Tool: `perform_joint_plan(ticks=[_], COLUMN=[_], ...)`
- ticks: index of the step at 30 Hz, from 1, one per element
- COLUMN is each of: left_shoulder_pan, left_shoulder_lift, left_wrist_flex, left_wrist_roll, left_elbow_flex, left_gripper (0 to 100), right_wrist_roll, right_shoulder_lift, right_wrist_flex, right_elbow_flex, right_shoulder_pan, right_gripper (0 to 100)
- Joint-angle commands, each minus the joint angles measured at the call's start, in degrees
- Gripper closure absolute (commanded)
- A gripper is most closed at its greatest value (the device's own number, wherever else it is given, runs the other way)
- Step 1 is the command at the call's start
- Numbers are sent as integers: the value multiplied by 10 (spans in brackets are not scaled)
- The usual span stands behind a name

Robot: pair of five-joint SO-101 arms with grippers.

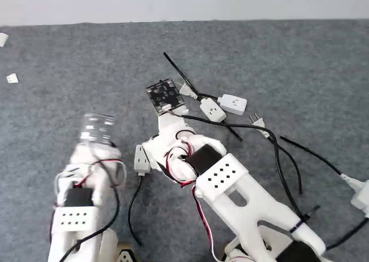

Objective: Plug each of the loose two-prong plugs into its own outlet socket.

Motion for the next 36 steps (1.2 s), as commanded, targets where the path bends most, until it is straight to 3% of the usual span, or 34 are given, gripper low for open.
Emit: perform_joint_plan(ticks=[1, 7, 16, 36], left_shoulder_pan=[-74, -92, -95, -91], left_shoulder_lift=[-47, -69, -69, -68], left_wrist_flex=[-37, -40, -40, -35], left_wrist_roll=[113, 133, 130, 130], left_elbow_flex=[-7, -7, -7, -2], left_gripper=[987, 987, 987, 987], right_wrist_roll=[-27, -37, -35, -35], right_shoulder_lift=[-4, 87, 201, 205], right_wrist_flex=[-81, -158, -160, -152], right_elbow_flex=[14, 8, -69, -70], right_shoulder_pan=[9, 10, 17, 16], right_gripper=[991, 991, 991, 991])
